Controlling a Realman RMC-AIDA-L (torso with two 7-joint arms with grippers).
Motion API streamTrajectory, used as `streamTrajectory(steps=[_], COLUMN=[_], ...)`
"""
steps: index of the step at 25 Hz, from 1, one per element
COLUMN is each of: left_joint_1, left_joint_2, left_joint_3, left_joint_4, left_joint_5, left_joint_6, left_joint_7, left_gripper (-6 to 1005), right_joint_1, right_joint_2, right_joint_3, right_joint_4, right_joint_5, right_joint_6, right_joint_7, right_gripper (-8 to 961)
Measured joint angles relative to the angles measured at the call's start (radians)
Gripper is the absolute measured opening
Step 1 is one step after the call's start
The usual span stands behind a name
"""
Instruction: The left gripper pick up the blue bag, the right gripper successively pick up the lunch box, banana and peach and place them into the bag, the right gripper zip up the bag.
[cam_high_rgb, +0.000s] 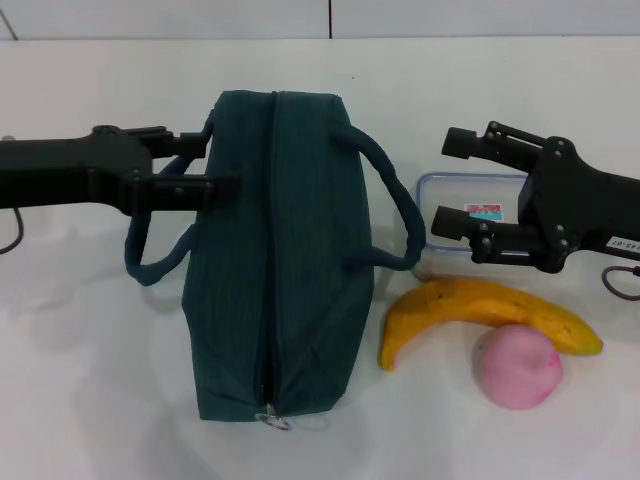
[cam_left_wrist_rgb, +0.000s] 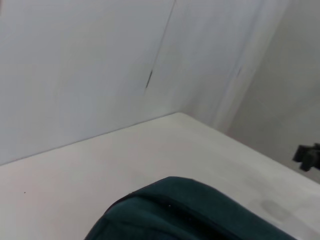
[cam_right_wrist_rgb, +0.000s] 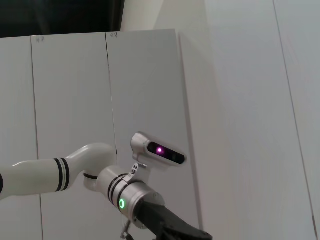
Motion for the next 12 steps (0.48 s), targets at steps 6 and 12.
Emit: streamTrajectory(steps=[6,12], left_joint_1=[-0.009,-0.015], left_joint_2=[-0.015,-0.014], left_joint_3=[0.000,0.002], left_joint_4=[-0.001,-0.008], left_joint_5=[0.012,0.009], left_joint_6=[-0.025,-0.028], left_joint_7=[0.008,0.022], left_gripper=[798,674], right_joint_1=[-0.004,-0.011], right_joint_2=[0.000,0.002], right_joint_3=[0.001,0.001], right_joint_4=[0.002,0.007], right_joint_5=[0.000,0.000], right_joint_6=[0.001,0.002], right_joint_7=[-0.001,-0.002], right_gripper=[830,830])
